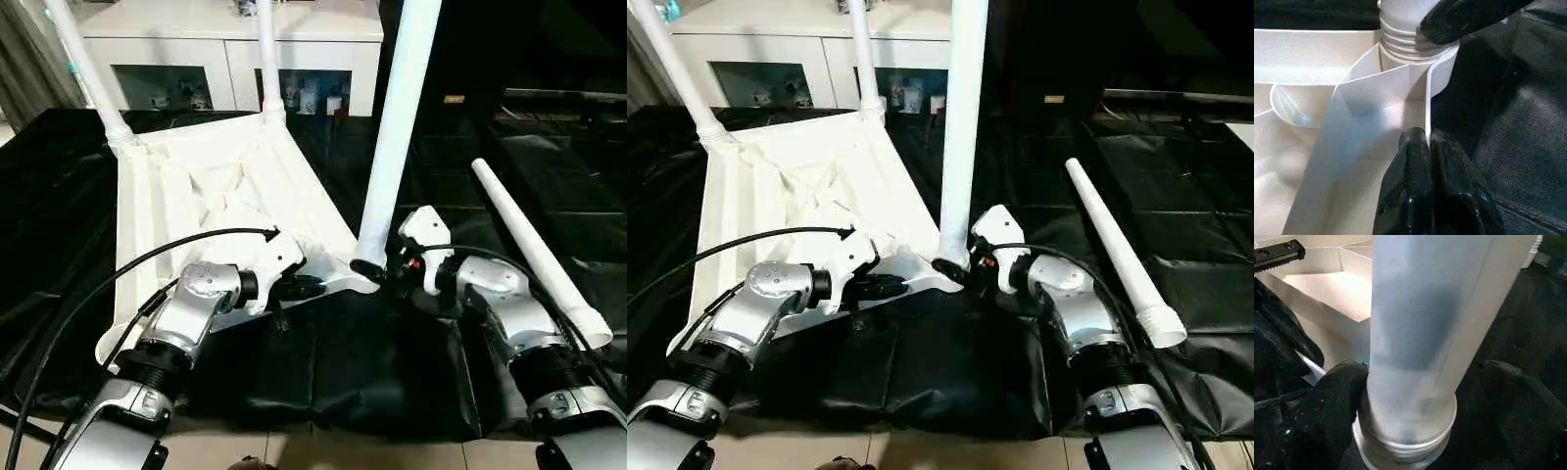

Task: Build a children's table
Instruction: Rotate leg to tighten

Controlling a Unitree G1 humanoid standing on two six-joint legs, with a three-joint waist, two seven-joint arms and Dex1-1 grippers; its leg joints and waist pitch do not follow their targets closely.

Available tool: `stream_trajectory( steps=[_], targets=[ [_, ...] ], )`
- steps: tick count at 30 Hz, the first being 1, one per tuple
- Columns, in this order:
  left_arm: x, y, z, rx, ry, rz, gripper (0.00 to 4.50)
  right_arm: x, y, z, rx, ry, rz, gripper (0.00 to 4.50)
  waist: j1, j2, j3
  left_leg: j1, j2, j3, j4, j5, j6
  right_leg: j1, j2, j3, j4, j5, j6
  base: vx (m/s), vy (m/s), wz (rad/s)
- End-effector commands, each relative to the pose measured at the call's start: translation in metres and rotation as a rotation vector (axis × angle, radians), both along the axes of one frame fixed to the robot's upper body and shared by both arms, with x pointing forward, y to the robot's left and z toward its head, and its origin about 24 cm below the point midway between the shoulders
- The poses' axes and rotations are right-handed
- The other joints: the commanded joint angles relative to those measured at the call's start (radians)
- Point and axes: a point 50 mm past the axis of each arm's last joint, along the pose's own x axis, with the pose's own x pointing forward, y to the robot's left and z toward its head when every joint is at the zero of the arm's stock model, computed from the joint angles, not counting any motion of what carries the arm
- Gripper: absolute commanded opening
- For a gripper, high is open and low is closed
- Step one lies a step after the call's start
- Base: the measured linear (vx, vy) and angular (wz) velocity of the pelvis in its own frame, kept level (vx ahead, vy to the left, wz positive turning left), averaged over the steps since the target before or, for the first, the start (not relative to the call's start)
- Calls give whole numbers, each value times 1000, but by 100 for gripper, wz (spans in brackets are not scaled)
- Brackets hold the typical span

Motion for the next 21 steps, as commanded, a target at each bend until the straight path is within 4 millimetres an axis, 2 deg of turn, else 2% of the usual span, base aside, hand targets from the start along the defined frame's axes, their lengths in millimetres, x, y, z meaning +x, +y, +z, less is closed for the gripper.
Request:
stream_trajectory(
  steps=[1,7,9,10,12,16,17,20,21],
  targets=[
    [-9,-2,-13,-13,68,-30,0,0,0,-4,-19,16,5,412,2,-23,-60,25,61,-30,-65,-194,62,38,-89,44,-86,-188,-211,0,0,0],
    [-9,-4,-12,-13,67,-36,0,0,1,-6,-21,24,7,412,3,-19,-60,25,61,-30,-65,-194,62,39,-88,44,-85,-169,-219,0,0,0],
    [-8,-4,-12,-11,66,-37,0,0,2,-7,-23,26,10,397,2,-19,-60,25,61,-30,-65,-196,61,39,-89,44,-85,-169,-220,0,0,0],
    [-8,-4,-12,-11,66,-37,0,0,2,-7,-23,26,10,397,3,-16,-61,25,61,-31,-65,-197,60,39,-90,44,-85,-169,-221,0,0,0],
    [-8,-4,-12,-11,67,-38,0,0,3,-7,-14,25,9,368,2,-18,-61,25,62,-31,-65,-200,59,39,-89,44,-85,-164,-223,0,0,0],
    [-9,-4,-13,-8,67,-40,0,1,4,-6,4,21,3,350,1,-17,-61,25,62,-31,-65,-204,58,39,-89,44,-84,-163,-226,0,0,0],
    [-9,-4,-13,-8,68,-42,0,1,5,-6,6,20,5,325,2,-17,-60,25,62,-31,-65,-205,57,39,-89,44,-85,-165,-225,0,0,0],
    [-10,-4,-13,-8,70,-45,0,0,5,-6,8,21,10,312,2,-18,-61,25,62,-30,-65,-202,58,39,-89,44,-84,-161,-225,0,0,0],
    [-10,-4,-14,-8,71,-45,0,0,6,-7,10,22,11,293,1,-19,-60,25,62,-31,-66,-202,59,40,-89,44,-84,-163,-224,0,0,0]
  ],
)
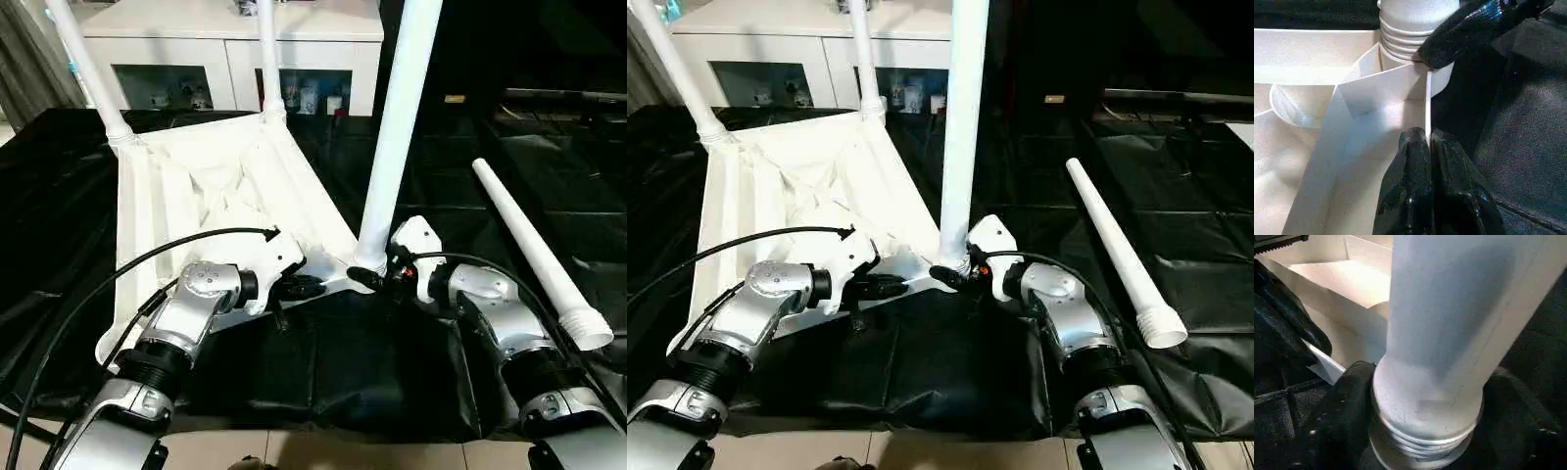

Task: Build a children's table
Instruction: Rotate leg to tighten

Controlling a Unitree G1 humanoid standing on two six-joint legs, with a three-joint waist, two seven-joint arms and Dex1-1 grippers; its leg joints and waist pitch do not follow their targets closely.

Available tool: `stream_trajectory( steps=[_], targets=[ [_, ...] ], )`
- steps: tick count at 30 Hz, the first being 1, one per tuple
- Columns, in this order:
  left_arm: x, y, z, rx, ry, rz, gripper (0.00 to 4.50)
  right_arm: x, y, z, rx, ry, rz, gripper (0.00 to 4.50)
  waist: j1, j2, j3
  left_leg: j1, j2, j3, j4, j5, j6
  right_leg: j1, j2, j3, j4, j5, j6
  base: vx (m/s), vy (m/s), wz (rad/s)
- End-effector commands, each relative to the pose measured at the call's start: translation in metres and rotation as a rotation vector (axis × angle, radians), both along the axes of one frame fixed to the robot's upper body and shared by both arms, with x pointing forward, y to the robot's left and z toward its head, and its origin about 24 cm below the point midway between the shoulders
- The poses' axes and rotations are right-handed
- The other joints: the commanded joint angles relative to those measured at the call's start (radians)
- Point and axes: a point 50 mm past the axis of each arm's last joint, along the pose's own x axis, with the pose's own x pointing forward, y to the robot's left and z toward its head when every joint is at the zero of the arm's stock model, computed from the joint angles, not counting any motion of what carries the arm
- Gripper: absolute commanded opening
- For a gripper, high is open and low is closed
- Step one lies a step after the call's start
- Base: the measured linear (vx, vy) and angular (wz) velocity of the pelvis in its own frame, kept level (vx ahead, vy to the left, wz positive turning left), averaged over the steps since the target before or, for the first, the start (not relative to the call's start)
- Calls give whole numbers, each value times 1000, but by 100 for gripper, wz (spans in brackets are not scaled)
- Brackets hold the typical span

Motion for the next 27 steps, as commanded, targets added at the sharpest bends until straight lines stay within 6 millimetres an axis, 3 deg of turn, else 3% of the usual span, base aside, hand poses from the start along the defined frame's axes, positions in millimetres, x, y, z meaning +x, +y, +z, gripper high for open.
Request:
stream_trajectory(
  steps=[1,13,17,18,22,24,26,27],
  targets=[
    [-10,-3,-14,-8,72,-42,0,2,0,4,16,-19,5,293,1,-19,-60,25,62,-31,-66,-204,58,40,-90,44,-85,-167,-223,0,0,0],
    [-10,-4,-15,-8,83,-41,0,1,5,2,31,-16,-1,271,-1,-15,-59,27,63,-31,-68,-217,51,38,-90,45,-86,-179,-223,0,0,0],
    [-3,-11,-16,-12,98,39,0,2,22,-3,64,4,-109,270,-7,-18,-56,26,60,-32,-73,-229,41,38,-89,45,-90,-212,-217,0,0,0],
    [-1,-12,-16,-10,100,57,0,2,24,-4,66,10,-126,270,-8,-15,-54,31,62,-34,-75,-258,30,33,-89,46,-95,-255,-209,0,0,0],
    [9,-24,-13,-14,90,145,0,4,42,-5,107,44,-188,270,-9,-17,-53,35,60,-37,-79,-288,3,32,-92,48,-102,-318,-184,0,0,0],
    [12,-27,-12,-14,86,174,0,5,46,-6,110,57,-210,270,-8,-15,-54,33,62,-36,-80,-275,5,31,-92,50,-100,-289,-182,0,0,0],
    [23,-41,-10,20,87,290,0,16,67,-9,55,65,-360,269,-14,-10,-54,36,58,-34,-81,-274,-6,26,-88,50,-99,-273,-194,0,0,0],
    [23,-43,-10,23,87,298,0,17,70,-9,48,65,-373,269,-16,-13,-54,37,55,-37,-81,-281,-18,31,-90,47,-100,-292,-195,0,0,0]
  ],
)
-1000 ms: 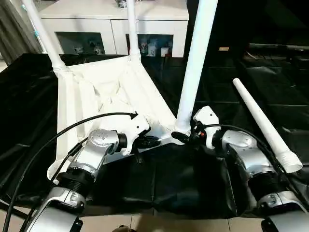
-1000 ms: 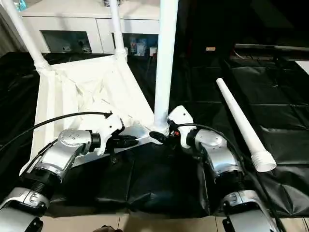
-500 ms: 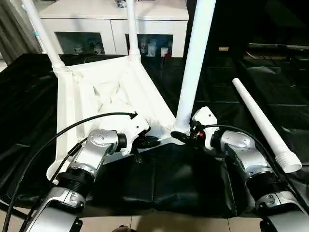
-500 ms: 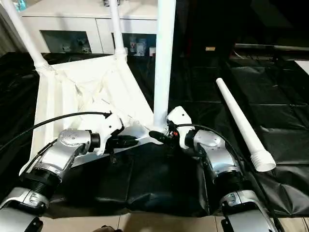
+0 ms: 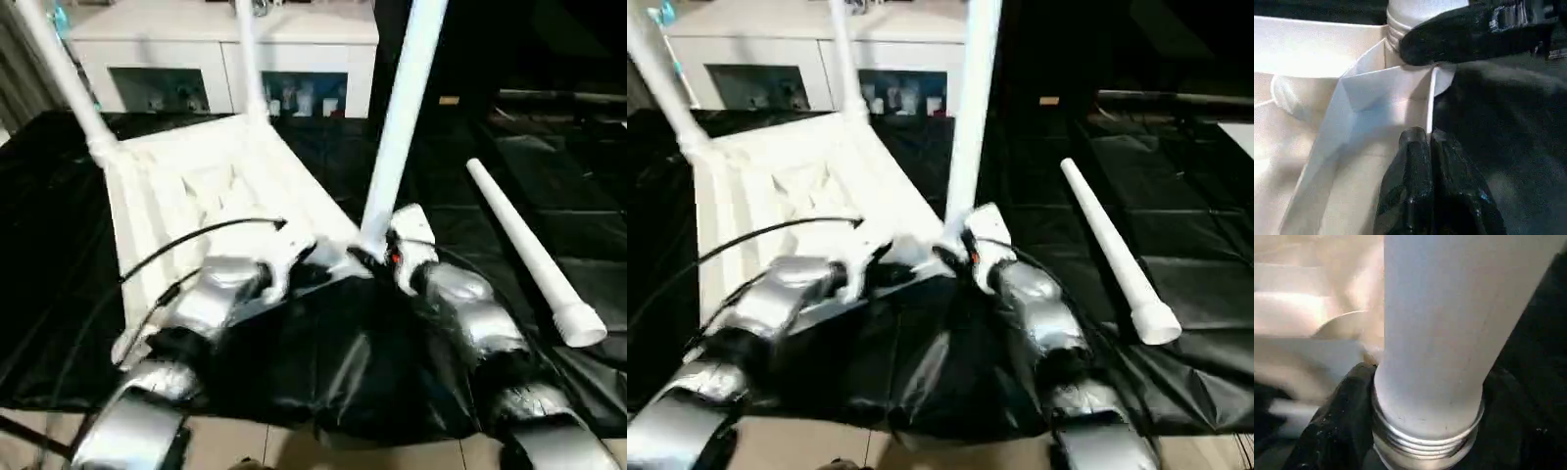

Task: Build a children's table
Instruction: Rotate leg to tighten

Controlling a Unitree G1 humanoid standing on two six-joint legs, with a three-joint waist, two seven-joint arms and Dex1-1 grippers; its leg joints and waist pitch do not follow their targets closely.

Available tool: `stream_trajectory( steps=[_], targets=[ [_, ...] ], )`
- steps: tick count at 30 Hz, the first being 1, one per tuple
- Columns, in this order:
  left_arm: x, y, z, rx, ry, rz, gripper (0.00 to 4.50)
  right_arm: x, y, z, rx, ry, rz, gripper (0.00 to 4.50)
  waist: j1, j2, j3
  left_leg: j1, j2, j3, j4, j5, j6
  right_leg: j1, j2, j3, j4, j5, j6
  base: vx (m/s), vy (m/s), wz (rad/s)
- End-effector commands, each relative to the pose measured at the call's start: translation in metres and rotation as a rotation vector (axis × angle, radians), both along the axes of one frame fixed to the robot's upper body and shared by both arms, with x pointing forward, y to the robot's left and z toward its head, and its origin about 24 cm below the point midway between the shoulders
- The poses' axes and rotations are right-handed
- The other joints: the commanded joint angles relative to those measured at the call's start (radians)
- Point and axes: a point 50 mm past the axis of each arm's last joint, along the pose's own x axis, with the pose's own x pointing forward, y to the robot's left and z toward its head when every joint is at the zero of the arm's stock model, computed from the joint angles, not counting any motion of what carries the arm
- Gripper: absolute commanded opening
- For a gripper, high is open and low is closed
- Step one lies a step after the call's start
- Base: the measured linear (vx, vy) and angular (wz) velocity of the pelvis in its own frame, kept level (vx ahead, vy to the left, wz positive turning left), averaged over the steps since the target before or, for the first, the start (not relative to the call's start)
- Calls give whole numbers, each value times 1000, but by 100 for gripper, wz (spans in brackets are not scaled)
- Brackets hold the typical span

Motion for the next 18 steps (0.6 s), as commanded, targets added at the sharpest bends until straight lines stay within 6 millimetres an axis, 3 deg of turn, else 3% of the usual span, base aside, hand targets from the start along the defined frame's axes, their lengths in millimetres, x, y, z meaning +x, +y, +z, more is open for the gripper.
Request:
stream_trajectory(
  steps=[1,7,11,13,16,18],
  targets=[
    [0,-14,-11,35,40,80,0,-4,43,-5,5,38,55,269,-4,-9,-54,31,59,-38,-80,-284,-19,27,-94,47,-99,-297,-186,0,0,0],
    [4,-24,-8,51,27,101,0,-5,68,0,4,24,70,269,3,-9,-61,27,58,-35,-78,-211,17,37,-92,45,-90,-137,-198,0,0,0],
    [4,-22,-8,57,21,90,0,-6,68,1,48,27,71,269,2,-8,-56,31,60,-36,-83,-251,18,37,-94,45,-98,-192,-198,0,0,0],
    [4,-21,-8,57,17,83,0,-5,65,2,60,23,64,325,2,-5,-55,34,62,-36,-85,-269,9,36,-94,45,-101,-217,-193,0,0,0],
    [2,-18,-10,54,9,43,0,-3,53,6,80,-3,58,361,0,-4,-54,38,64,-39,-91,-305,-9,35,-94,46,-103,-243,-185,0,0,0],
    [-1,-15,-12,55,14,10,0,-3,39,9,78,-31,56,384,1,-13,-54,35,64,-38,-91,-289,-3,38,-95,47,-103,-227,-182,0,0,0]
  ],
)
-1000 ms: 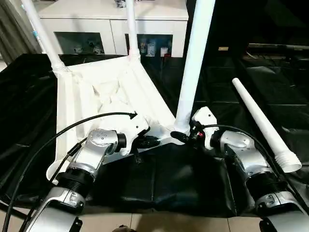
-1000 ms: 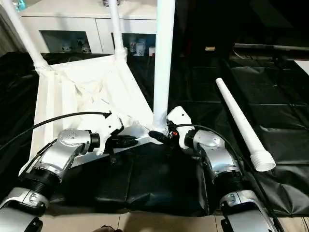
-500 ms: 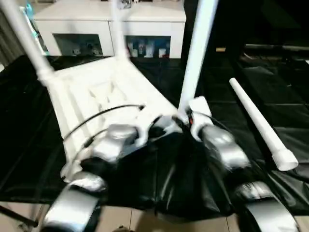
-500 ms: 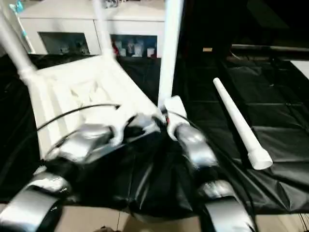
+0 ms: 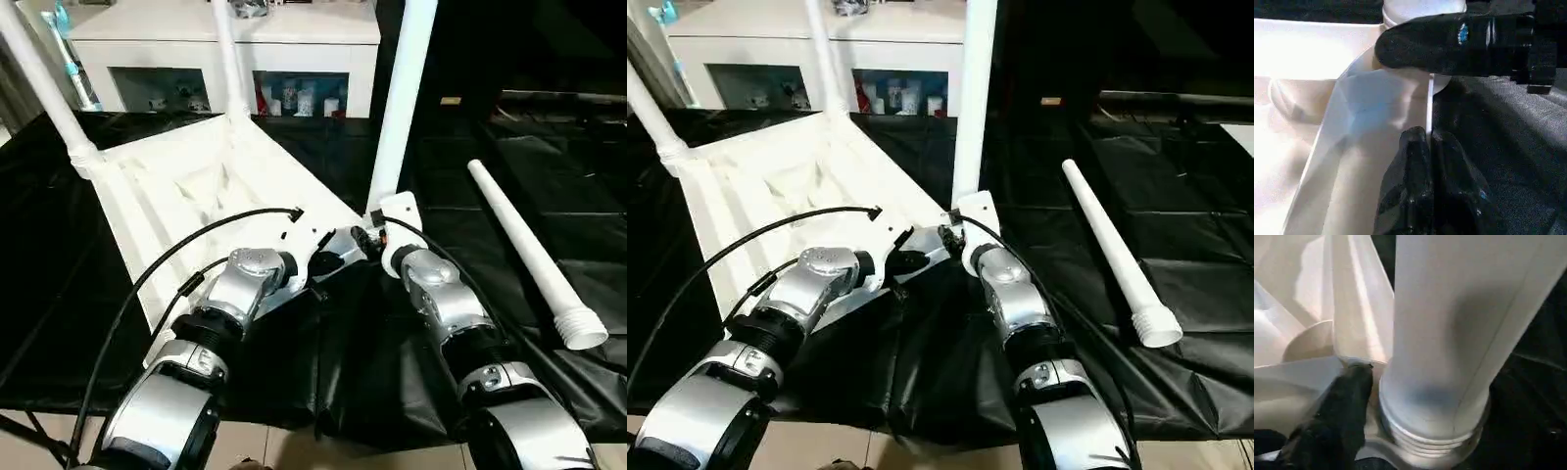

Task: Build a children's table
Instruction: Rotate leg to tighten

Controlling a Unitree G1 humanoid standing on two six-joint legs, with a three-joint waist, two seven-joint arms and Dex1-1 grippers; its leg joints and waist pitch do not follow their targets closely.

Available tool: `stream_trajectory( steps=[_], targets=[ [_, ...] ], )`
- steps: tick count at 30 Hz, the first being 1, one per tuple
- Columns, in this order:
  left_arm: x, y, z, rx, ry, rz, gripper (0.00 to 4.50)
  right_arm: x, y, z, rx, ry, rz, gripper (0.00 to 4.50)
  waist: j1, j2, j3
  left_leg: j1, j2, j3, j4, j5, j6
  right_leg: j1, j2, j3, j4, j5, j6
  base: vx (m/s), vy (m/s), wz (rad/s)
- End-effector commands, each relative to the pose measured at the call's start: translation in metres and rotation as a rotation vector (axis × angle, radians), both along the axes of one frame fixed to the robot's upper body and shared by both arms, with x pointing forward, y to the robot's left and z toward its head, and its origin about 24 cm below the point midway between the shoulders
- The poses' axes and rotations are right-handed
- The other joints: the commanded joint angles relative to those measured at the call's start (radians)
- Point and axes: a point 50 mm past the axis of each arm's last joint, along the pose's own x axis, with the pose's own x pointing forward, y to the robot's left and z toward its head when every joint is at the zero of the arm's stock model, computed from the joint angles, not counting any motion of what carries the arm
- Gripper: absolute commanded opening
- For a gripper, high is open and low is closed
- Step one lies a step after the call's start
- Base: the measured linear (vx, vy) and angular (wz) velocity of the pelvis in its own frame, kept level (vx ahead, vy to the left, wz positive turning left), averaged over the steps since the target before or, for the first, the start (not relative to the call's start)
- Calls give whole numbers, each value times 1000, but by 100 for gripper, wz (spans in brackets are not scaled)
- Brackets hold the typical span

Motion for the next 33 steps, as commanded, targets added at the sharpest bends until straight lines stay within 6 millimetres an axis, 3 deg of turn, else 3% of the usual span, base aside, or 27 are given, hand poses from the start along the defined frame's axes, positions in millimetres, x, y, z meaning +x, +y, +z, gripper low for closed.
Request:
stream_trajectory(
  steps=[1,5,8,10,12,16,18,22,26,33],
  targets=[
    [-7,-3,-12,40,33,-22,0,-7,30,8,64,-37,171,384,-1,-10,-57,27,65,-37,-77,-270,3,30,-96,50,-85,-203,-184,0,0,0],
    [-19,2,-13,14,5,-183,0,-14,1,9,36,-59,251,420,1,-18,-59,22,65,-33,-71,-209,39,34,-96,49,-77,-122,-196,0,0,0],
    [-25,19,-17,28,21,-219,0,-25,-28,7,-11,-41,361,430,8,-19,-58,18,66,-33,-67,-187,61,40,-96,47,-77,-113,-194,0,0,0],
    [-28,25,-16,13,10,-267,0,-32,-38,7,-44,-36,443,430,8,-18,-57,19,64,-31,-66,-194,67,38,-95,46,-79,-129,-202,0,0,0],
    [-34,31,-14,-13,13,-327,0,-40,-46,7,-45,-14,520,430,8,-19,-52,21,68,-32,-70,-234,58,35,-95,46,-86,-217,-191,0,0,0],
    [-40,38,-8,-46,32,-388,0,-44,-52,12,-31,-21,577,430,5,-14,-49,28,71,-36,-77,-293,27,25,-96,48,-95,-335,-178,0,0,0],
    [-42,43,-6,-50,36,-405,0,-44,-53,15,-14,-32,597,430,5,-13,-52,29,74,-36,-78,-280,24,25,-95,49,-90,-295,-185,0,0,0],
    [-43,46,-5,-48,41,-416,0,-43,-50,16,-11,-35,624,430,7,-14,-58,23,69,-30,-69,-205,47,29,-92,47,-74,-133,-224,0,0,0],
    [-44,46,-5,-50,41,-420,0,-41,-47,14,-13,-31,631,430,8,-16,-56,21,66,-29,-67,-202,57,31,-93,45,-77,-157,-223,0,0,0],
    [-44,46,-4,-47,45,-417,0,-41,-44,12,3,-18,642,373,9,-15,-57,22,67,-29,-68,-201,52,30,-91,45,-76,-166,-219,0,0,0]
  ],
)
